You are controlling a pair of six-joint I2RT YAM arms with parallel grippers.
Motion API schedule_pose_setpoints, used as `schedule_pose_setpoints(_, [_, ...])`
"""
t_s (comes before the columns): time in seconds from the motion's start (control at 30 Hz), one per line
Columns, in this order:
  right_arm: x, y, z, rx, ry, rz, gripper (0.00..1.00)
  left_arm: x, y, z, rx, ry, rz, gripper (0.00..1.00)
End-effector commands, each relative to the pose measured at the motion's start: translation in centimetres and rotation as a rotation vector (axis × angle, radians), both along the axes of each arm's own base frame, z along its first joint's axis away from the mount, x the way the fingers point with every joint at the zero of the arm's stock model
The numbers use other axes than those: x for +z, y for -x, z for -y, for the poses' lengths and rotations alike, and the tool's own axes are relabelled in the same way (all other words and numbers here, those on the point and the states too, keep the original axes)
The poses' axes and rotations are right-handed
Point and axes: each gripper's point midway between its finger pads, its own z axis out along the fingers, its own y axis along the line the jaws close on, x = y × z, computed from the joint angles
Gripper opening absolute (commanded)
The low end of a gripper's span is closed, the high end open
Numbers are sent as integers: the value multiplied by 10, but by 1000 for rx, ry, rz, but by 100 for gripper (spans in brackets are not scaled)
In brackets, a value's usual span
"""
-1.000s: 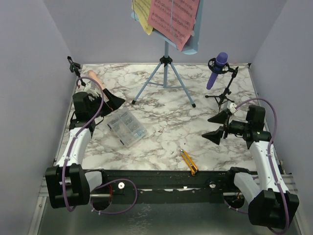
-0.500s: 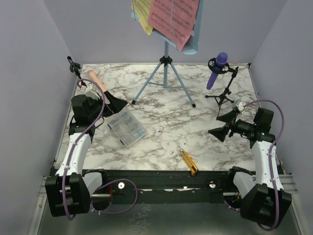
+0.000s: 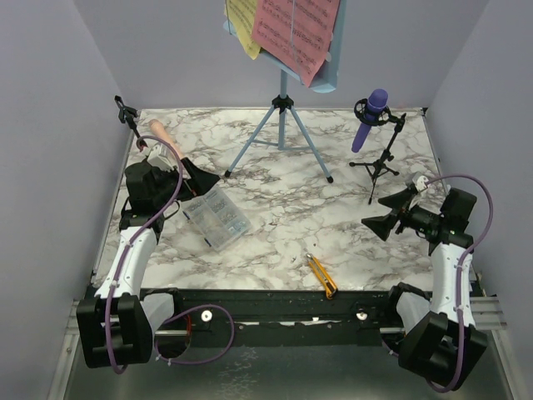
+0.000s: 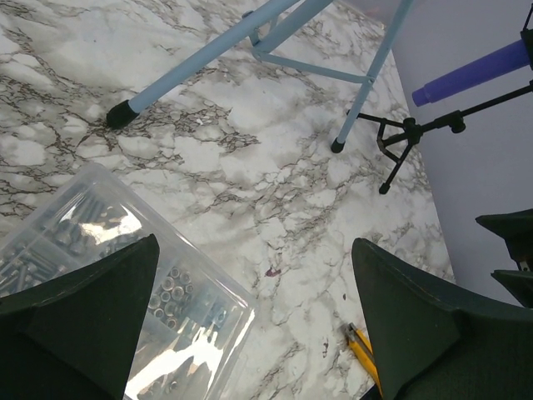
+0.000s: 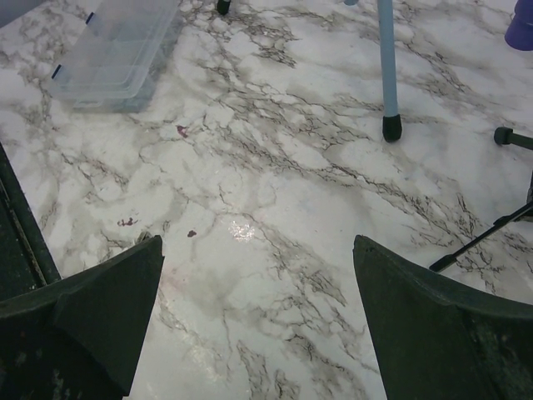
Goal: Pack up the instrument practice props
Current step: Pick up the microphone stand with the microphone from the center of the board.
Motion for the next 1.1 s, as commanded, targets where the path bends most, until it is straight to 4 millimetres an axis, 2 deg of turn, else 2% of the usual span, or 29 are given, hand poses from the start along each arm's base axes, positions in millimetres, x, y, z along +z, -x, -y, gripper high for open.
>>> schedule_pose_setpoints(0.0, [1,2,0,7,-16,19,100,-4,0,2,-15,-27,21,99])
schedule_pose_setpoints(0.47, [5,2,0,9,-14,37,100,3,2,3,-18,-28,45,99])
schedule_pose_setpoints(0.83, [13,2,-1,4,-12,58,100,24,16,21,-84,-15,107,99])
schedule_pose_setpoints(1.07, [30,-6,7,-64,7,58,100,39,32,37,-156,12,162,99])
